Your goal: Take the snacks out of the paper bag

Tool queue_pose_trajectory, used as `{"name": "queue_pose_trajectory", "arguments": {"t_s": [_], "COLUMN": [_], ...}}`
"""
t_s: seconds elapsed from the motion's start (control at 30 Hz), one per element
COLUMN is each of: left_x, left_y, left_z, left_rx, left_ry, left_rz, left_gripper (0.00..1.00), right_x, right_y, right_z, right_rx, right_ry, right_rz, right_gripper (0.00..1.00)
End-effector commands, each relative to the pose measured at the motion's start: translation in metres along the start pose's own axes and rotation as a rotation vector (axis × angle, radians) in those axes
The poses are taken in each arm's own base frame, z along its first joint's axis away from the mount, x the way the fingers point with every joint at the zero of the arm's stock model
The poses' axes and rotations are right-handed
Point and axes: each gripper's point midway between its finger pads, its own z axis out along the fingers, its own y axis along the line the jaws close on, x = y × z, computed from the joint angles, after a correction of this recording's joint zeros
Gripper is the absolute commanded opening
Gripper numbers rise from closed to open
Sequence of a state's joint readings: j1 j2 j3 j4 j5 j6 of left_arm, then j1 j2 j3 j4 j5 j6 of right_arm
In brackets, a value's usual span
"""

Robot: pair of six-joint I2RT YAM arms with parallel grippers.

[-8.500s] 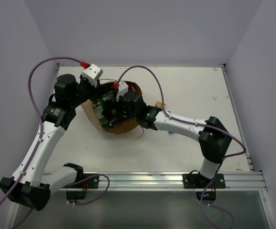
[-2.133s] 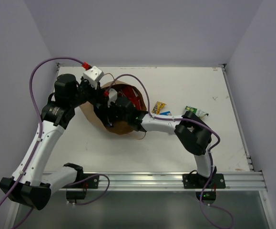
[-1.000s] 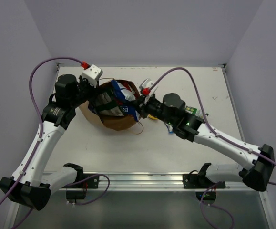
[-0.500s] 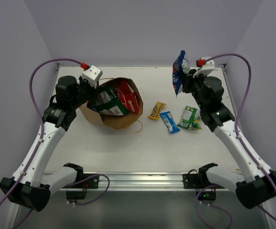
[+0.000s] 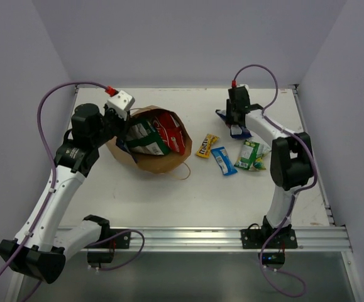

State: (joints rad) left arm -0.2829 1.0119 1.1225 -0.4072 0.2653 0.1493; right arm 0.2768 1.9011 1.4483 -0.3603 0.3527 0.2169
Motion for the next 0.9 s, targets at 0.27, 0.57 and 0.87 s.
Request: {"name": "queue_pose_trajectory", "arguments": {"t_s": [0.27,0.57,0.87], "left_x": [-0.010,-0.016,-0.015], "left_y": [-0.006,-0.017,-0.019], "left_z": [0.002,-0.004,-0.004], "left_rx": [0.036,0.106,0.131], "left_ry": [-0.030,-0.060,-0.053], "left_rz": [-0.001,0.090,0.120], "left_gripper": [0.00,0.00,0.00], "right_x": [-0.052,-0.057,0.007], "right_y": [0.073,0.148,0.255], "right_z": [-0.124,-0.319,-0.355], "right_rx": [-0.418,-1.007,-1.308], "right_ry": [-0.224,-0.606,-0.505], "right_rz": [0.002,-0.077,-0.159], "right_gripper": [0.84,0.85,0.84]}}
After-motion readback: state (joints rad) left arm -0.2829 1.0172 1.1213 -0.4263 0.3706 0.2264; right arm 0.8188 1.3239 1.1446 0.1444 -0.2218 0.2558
